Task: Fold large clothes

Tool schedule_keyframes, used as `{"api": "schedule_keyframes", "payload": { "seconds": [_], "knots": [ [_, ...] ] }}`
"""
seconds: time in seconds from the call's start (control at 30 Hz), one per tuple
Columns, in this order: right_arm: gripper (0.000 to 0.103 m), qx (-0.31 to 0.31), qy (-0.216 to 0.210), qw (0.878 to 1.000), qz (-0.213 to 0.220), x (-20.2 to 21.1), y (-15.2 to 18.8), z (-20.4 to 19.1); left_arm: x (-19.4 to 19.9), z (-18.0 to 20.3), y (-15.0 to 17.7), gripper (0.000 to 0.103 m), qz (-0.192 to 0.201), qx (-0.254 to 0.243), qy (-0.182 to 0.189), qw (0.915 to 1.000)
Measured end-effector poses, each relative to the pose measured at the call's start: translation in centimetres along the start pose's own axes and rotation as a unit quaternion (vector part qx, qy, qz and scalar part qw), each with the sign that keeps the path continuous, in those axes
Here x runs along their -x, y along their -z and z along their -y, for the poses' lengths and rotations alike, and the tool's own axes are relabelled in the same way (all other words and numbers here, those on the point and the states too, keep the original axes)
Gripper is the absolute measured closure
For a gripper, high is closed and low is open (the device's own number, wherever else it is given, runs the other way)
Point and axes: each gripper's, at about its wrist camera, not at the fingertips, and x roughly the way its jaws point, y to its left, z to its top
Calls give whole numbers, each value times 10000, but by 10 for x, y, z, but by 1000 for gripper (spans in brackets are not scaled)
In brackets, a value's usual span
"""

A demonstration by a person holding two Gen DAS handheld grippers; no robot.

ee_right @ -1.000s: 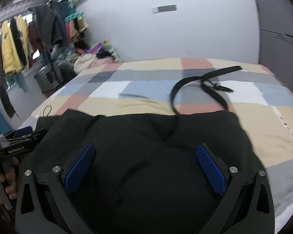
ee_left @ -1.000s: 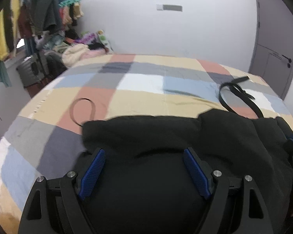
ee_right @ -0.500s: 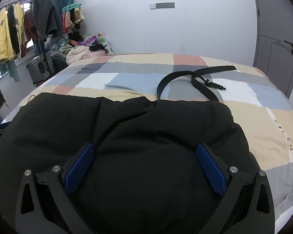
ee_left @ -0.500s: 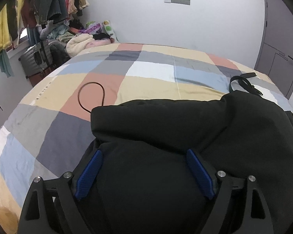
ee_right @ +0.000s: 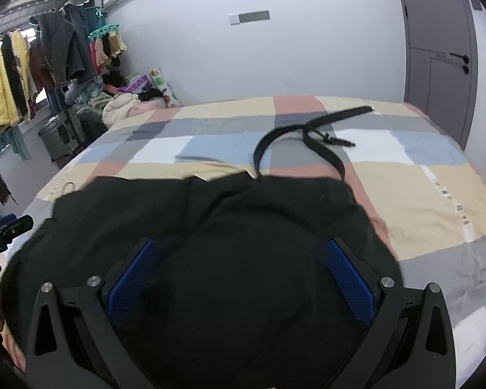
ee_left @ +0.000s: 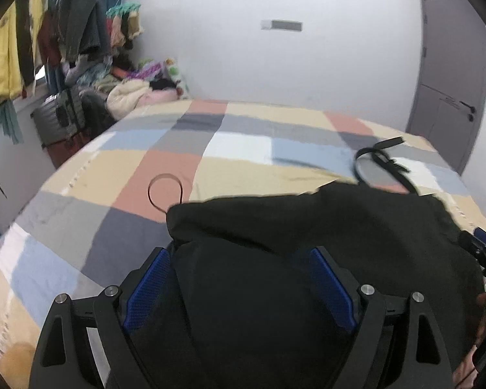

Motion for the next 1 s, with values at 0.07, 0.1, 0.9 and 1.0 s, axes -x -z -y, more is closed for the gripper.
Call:
{"api": "schedule_keyframes", "payload": {
  "seconds": [0.07, 0.1, 0.9, 1.0],
  "knots": [
    [0, 38, -59, 9998, 165, 28, -7, -7, 30, 7, -6, 11, 175, -74, -5, 9998],
    [0, 37, -63, 9997, 227, 41, -10, -9, 50, 11, -9, 11, 302, -123, 13, 9995],
    [0, 435, -607, 9774, 1978, 352, -12, -80, 366, 63, 26, 4, 1887, -192, 196, 9817],
    [0, 391, -654, 9780, 1943, 363, 4, -84, 377, 62, 39, 4, 1871, -165, 225, 9819]
  ]
}}
